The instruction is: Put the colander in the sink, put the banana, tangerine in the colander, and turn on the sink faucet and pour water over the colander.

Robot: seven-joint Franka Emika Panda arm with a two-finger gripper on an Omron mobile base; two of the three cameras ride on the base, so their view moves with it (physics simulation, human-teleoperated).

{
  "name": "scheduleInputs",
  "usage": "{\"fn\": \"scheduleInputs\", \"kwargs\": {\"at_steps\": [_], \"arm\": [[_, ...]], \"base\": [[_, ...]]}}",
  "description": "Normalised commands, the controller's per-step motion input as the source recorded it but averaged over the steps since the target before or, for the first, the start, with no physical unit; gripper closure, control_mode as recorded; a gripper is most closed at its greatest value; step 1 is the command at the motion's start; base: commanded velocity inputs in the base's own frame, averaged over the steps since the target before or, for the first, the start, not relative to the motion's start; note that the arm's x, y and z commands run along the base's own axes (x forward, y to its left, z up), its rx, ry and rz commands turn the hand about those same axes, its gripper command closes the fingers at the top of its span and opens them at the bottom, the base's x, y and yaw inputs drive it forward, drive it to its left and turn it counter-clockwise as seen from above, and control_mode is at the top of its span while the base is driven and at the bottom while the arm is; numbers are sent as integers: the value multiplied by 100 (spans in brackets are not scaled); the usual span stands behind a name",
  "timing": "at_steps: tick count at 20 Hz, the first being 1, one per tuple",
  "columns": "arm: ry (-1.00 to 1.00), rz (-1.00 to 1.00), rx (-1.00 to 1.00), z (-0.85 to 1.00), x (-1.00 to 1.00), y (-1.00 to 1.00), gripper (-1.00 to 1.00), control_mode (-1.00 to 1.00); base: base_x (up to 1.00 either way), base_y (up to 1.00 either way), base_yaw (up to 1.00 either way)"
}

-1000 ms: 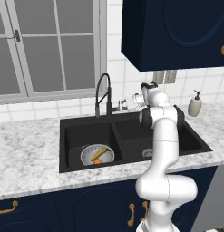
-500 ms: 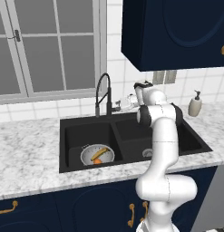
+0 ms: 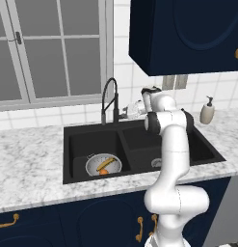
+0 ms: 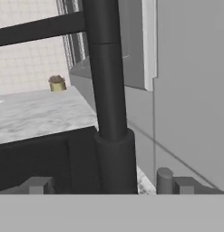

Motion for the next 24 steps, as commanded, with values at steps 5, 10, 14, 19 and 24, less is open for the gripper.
{"fn": "scheduleInputs", "kwargs": {"at_steps": [5, 10, 14, 19, 24], "arm": [[0, -26, 0, 0, 3, -1, -100, -100], [0, -15, 0, 0, 6, 0, -100, -100], [0, 0, 0, 0, 14, 0, -100, -100], [0, -6, 0, 0, 17, 0, -100, -100], [0, -12, 0, 0, 0, 0, -100, -100]], "base": [[0, 0, 0], [0, 0, 0], [0, 0, 0], [0, 0, 0], [0, 0, 0]]}}
